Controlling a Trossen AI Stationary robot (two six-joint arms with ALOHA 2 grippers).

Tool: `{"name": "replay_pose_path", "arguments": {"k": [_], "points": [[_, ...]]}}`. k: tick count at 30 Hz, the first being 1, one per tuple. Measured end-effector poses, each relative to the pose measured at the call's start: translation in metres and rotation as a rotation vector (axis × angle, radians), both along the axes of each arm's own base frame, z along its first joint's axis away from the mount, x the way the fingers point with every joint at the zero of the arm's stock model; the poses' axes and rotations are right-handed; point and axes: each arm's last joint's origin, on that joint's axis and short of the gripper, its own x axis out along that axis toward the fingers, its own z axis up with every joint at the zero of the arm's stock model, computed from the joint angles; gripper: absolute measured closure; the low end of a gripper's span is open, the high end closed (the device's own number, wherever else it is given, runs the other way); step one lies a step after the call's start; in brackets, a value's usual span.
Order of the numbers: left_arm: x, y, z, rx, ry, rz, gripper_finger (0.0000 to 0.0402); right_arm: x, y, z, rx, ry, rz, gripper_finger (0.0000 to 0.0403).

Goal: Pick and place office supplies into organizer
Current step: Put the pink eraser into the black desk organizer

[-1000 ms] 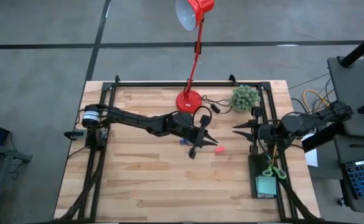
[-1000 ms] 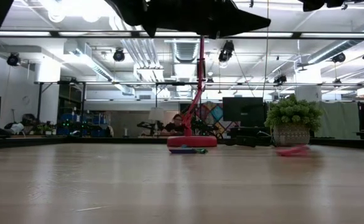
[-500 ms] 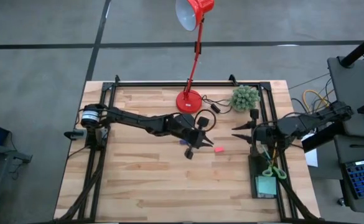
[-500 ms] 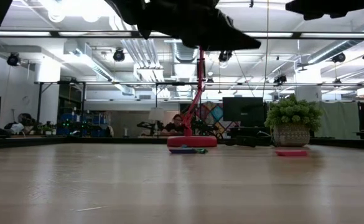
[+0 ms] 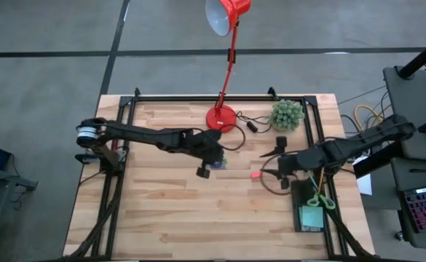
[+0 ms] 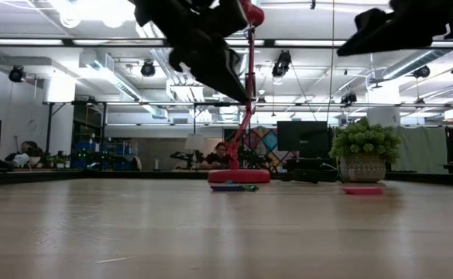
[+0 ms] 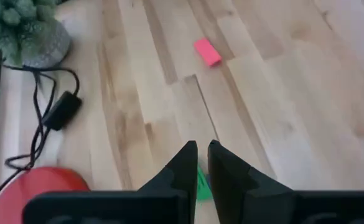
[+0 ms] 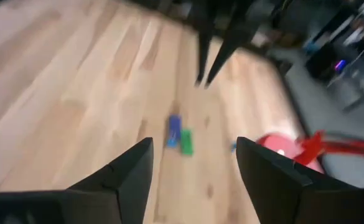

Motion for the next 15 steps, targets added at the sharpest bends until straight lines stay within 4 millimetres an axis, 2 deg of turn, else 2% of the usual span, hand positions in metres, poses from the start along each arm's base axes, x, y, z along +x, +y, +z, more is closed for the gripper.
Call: {"name": "replay_pose_path", "arguments": {"k": [8,11,15], "points": [[-0.043,0.004,0.013,-0.005,-0.056,0.083,0.0379,0.034,0.002,-0.003,0.033,0.356,-0.011,0.0188],[-0.059,0.005,0.017,-0.009,-0.089,0.129,0.0379,0.043,0.0,-0.011,0.027,0.451,-0.039,0.0188],[-0.079,0.005,0.016,-0.018,-0.119,0.178,0.0379,0.054,-0.002,-0.024,0.118,0.555,-0.007,0.0189]]}}
